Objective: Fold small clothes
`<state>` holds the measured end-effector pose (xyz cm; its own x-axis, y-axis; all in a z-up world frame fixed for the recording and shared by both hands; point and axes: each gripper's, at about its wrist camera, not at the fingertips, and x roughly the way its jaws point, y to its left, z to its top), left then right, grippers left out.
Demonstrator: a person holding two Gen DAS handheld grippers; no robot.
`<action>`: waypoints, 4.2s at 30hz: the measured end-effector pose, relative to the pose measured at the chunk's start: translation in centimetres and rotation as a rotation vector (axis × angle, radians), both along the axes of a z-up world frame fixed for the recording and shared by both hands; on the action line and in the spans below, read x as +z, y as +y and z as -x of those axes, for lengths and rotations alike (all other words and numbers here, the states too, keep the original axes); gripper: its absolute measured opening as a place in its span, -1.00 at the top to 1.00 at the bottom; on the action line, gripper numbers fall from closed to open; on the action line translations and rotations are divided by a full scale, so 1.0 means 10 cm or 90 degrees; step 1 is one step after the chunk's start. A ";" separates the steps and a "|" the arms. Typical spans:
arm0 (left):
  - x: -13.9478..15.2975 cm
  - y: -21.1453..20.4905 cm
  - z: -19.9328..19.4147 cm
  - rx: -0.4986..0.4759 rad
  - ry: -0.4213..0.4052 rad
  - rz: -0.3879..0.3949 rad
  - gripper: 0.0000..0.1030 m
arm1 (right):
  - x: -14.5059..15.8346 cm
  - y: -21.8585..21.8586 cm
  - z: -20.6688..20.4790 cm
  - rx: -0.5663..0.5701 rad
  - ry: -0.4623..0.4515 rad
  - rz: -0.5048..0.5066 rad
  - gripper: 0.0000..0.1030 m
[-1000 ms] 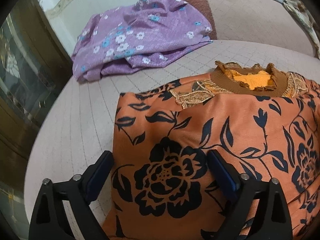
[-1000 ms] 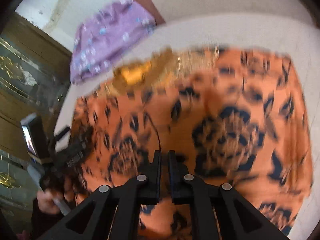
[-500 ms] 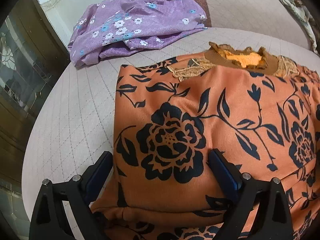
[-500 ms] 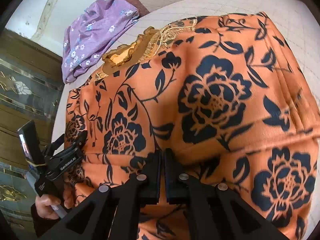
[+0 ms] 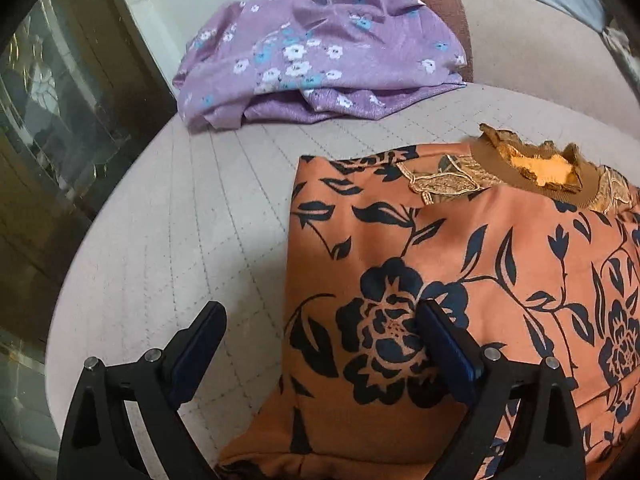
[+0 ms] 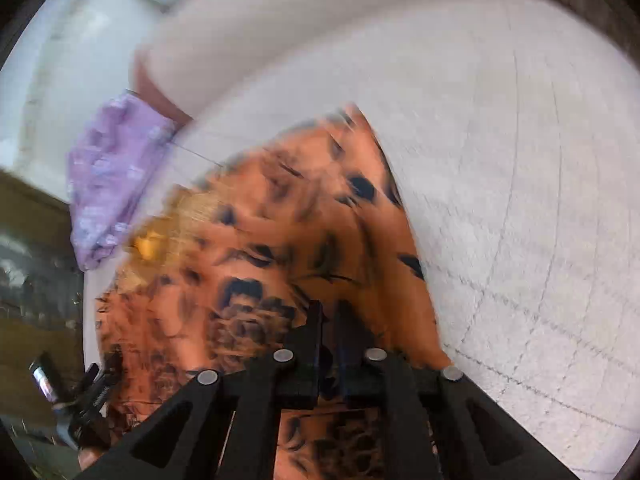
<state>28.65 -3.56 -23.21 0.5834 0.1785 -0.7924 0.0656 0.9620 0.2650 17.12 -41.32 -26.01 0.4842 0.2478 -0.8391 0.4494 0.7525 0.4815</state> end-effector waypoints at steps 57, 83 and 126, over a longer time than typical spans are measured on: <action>0.07 -0.27 0.17 -0.076 -0.001 0.029 -0.91 | 0.09 1.09 -0.29 0.213 -0.086 0.049 0.27; 0.22 1.56 1.79 0.016 0.059 0.152 -0.30 | 0.39 0.03 1.74 -0.011 -0.171 -0.077 -0.16; 0.04 1.62 2.12 -0.104 0.226 0.373 0.84 | 0.01 0.54 2.53 0.197 0.020 -0.054 0.85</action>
<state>7.45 12.60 -22.82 0.2546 -0.4035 -0.8788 0.2079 0.9104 -0.3578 -8.19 -35.94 -25.96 0.3498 0.4484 -0.8225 0.2211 0.8137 0.5376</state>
